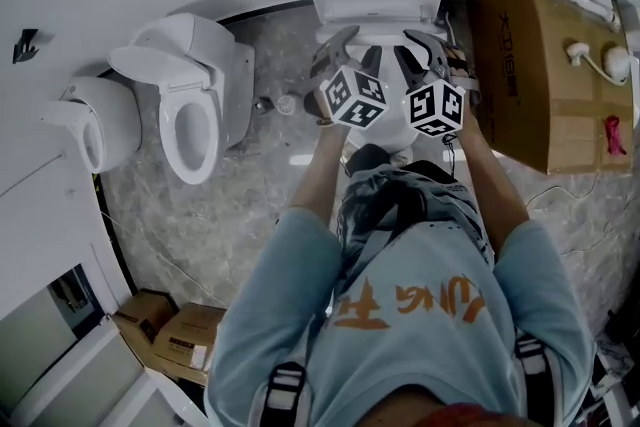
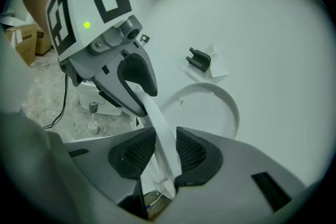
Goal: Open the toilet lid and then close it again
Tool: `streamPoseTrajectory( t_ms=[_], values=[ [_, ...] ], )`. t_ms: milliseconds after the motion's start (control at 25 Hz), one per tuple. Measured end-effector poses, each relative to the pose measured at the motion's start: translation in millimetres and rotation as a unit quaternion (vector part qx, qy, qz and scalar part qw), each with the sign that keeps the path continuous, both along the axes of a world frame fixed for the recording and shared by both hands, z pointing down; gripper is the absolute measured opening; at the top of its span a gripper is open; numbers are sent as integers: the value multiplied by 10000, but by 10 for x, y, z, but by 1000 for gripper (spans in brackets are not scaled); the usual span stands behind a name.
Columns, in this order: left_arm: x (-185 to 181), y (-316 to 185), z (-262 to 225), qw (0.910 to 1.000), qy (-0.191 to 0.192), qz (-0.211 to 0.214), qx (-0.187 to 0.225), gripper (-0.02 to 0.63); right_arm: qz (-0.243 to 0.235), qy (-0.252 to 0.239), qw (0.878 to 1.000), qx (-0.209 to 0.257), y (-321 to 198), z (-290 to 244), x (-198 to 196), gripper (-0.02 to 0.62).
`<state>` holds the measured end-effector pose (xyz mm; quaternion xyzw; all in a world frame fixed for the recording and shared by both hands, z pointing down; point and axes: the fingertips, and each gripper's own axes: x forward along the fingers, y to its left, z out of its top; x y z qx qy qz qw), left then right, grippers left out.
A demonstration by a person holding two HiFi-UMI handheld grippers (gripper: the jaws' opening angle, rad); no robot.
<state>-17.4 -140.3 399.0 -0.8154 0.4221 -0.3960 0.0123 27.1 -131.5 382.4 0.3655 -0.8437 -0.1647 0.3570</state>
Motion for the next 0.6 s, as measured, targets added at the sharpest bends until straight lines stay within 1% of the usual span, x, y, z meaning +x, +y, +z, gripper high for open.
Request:
streamPoseTrajectory(
  t_ms=[160,480,600],
  values=[
    [-10,-331,-109,9998,124,-26,124,218,250,-132,9996,69,-327,-108,-4,138],
    [-41,-1054,-232,9989,132,-107,447,192,734,-387,9964,149,-1041,-244,-6,137],
    [-44,-1287,-243,9985,167,-119,504,186,903,-503,9945,152,-1278,-260,0,137]
  ],
)
